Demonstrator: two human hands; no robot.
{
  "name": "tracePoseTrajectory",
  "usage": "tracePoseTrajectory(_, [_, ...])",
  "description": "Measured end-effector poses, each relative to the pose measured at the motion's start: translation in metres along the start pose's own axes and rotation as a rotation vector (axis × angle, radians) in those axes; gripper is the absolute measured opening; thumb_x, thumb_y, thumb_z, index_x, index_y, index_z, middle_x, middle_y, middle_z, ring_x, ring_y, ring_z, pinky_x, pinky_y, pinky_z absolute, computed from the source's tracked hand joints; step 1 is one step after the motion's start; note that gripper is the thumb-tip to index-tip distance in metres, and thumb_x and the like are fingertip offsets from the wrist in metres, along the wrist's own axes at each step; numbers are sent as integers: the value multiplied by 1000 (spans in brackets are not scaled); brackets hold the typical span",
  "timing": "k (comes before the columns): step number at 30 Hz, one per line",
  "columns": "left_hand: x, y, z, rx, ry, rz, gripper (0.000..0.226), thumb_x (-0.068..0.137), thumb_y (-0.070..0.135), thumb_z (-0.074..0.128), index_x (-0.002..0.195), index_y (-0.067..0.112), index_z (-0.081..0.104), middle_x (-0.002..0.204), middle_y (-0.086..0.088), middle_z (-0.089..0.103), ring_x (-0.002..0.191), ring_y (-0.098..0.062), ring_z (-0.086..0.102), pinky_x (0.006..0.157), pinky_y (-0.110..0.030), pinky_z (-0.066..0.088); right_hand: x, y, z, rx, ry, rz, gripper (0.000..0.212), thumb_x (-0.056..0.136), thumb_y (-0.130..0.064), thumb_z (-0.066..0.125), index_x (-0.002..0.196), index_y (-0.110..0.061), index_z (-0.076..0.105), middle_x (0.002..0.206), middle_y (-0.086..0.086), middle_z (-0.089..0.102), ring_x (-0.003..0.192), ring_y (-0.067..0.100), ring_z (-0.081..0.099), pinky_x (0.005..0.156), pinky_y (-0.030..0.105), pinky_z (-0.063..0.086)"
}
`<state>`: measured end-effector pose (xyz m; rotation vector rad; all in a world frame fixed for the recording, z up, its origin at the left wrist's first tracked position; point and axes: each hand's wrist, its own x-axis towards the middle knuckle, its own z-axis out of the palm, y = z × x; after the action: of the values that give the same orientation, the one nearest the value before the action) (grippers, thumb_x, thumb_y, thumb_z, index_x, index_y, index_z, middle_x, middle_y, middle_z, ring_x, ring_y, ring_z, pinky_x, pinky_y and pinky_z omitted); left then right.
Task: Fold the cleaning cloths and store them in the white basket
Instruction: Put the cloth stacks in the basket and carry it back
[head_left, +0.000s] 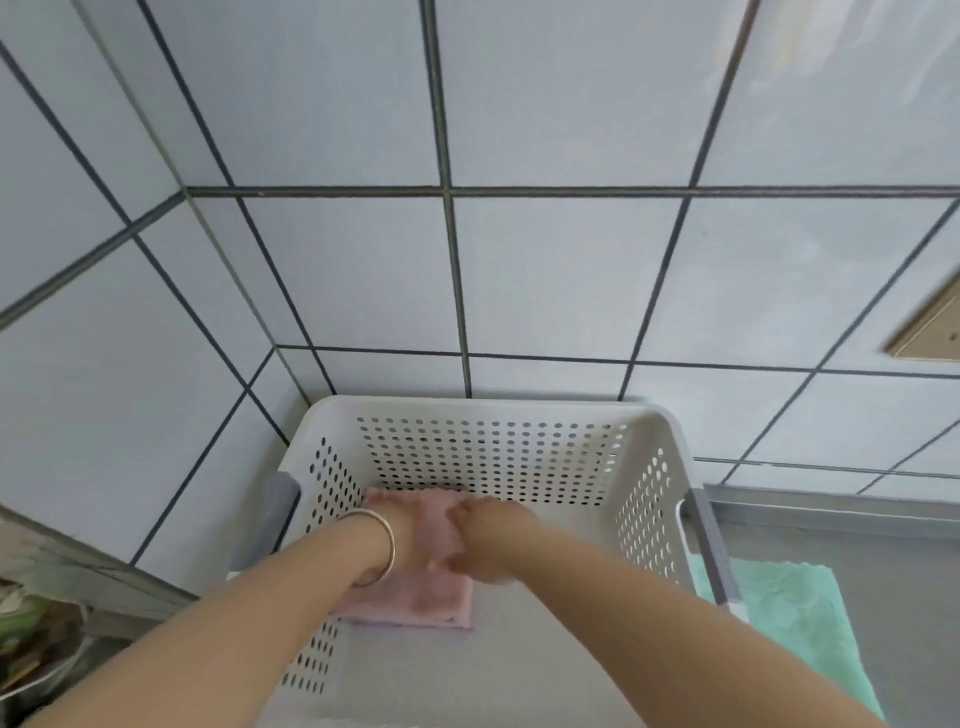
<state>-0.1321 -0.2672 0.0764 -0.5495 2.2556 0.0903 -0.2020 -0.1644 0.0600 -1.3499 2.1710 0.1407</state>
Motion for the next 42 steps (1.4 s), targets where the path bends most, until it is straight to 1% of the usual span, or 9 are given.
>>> tracePoseTrajectory(2, [-29,19,-32,-129,156,72,45,89,39,44,132,25,41,110,-2,57,94,-20,55,85,-32,44,-40,8,-40,100,120,-7,53,95,-46,41,143,-24,34,144,4,44,131,27,42,105,42,36])
tracePoseTrajectory(7, [-133,96,-109,-428,914,263,46,93,31,47,137,22,39,139,-4,47,128,-22,44,105,-31,33,-178,71,-87,385,865,48,29,93,-33,48,119,-28,58,106,-9,67,98,13,62,87,31,47])
tracePoseTrajectory(11, [-187,198,-83,-699,1345,638,41,86,2,45,125,13,51,127,-7,52,120,-21,47,99,-20,30,-242,137,-39,874,1232,411,22,90,-16,46,103,-21,63,84,-5,66,83,17,63,71,25,46])
tracePoseTrajectory(15, [-170,298,-23,-881,935,771,45,87,-4,42,128,13,49,131,-7,48,126,-19,43,105,-23,32,-233,191,47,765,770,748,27,90,-17,42,107,-5,58,106,13,63,92,30,56,66,28,35])
tracePoseTrajectory(21, [-57,337,41,-870,568,252,52,96,20,38,145,13,22,156,-6,17,145,-21,9,119,-32,10,-201,205,118,907,389,856,59,90,-45,43,131,-2,45,134,18,47,124,34,44,102,39,40])
tracePoseTrajectory(25, [-16,328,68,-741,474,-18,71,93,39,43,148,13,7,157,-12,5,145,-28,7,118,-38,12,-189,209,130,944,319,924,73,91,-55,38,141,-2,29,142,16,34,132,33,33,104,42,33])
tracePoseTrajectory(31, [3,316,85,-1077,337,-315,91,80,52,59,145,6,15,148,-22,25,136,-35,29,111,-39,26,-177,229,142,990,198,880,63,98,-44,30,139,4,31,140,23,38,131,35,35,110,39,31])
tracePoseTrajectory(35, [12,313,86,-1143,260,-309,77,80,62,51,130,4,45,131,-18,54,118,-34,53,99,-38,44,-175,235,142,1118,178,821,57,99,-40,31,136,3,37,138,22,43,127,34,42,106,38,37])
tracePoseTrajectory(42, [-17,338,45,-1187,299,-97,53,91,46,42,120,4,54,121,-17,60,109,-34,57,88,-33,45,-228,246,124,1460,415,813,53,96,-39,41,127,4,49,126,19,55,111,32,54,100,41,42])
